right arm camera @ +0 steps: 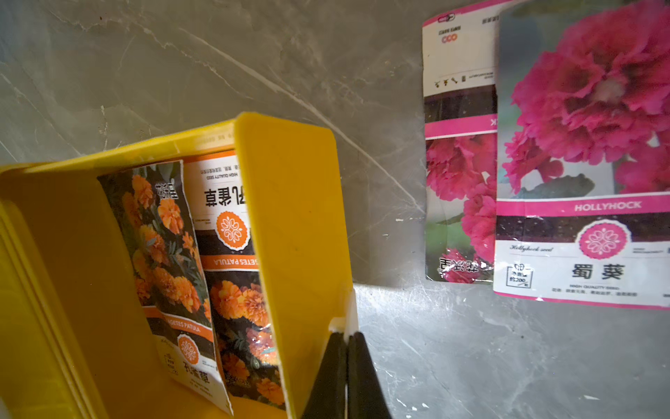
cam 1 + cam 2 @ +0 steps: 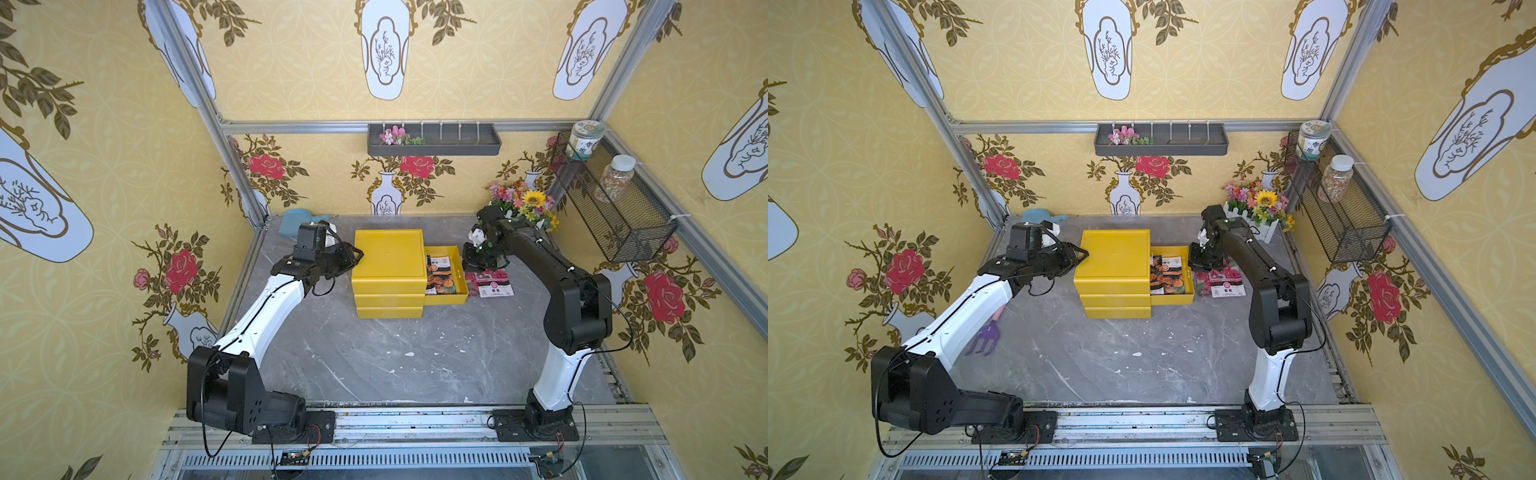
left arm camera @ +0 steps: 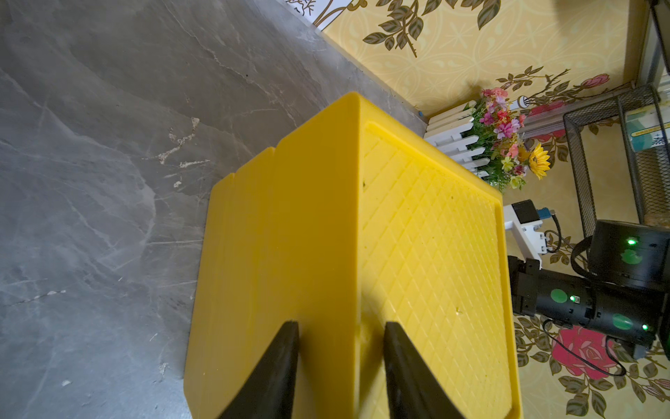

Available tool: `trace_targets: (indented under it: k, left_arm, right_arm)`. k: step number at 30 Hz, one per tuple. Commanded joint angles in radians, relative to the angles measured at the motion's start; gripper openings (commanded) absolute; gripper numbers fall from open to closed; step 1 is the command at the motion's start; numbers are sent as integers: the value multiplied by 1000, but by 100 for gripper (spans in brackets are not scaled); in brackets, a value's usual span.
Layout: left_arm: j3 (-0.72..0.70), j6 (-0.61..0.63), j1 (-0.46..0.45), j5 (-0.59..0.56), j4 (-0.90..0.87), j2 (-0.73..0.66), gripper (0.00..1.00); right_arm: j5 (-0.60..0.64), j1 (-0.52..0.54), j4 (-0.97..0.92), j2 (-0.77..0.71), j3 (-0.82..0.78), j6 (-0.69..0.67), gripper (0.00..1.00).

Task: Take the seed bags out of the drawer
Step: Open the drawer in the storage box, then pick up the seed packet from the drawer.

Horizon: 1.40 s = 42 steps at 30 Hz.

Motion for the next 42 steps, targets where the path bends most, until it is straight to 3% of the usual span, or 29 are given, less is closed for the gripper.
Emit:
trace_targets:
  k: [1, 5, 11, 16, 29, 36, 42]
  left_arm:
    - [-10, 17, 0, -31, -127, 15, 43]
    - [-10, 18, 0, -34, -129, 14, 43]
    - [-12, 16, -1, -34, -130, 15, 43]
    - [-14, 17, 0, -34, -130, 15, 43]
    - [-17, 16, -1, -35, -126, 9, 43]
    - [-35, 5, 0, -32, -115, -1, 43]
    - [-43, 4, -1, -31, -115, -8, 43]
  right_arm:
    - [17, -2, 14, 8, 15, 3, 0]
    - [28, -2, 11, 8, 20, 1, 9]
    - [77, -5, -15, 2, 44, -2, 37]
    - [113, -11, -38, -12, 74, -6, 44]
    - [39, 73, -44, -29, 161, 41, 43]
    - [-13, 167, 37, -1, 103, 119, 42]
    - [-55, 184, 84, 31, 58, 151, 40]
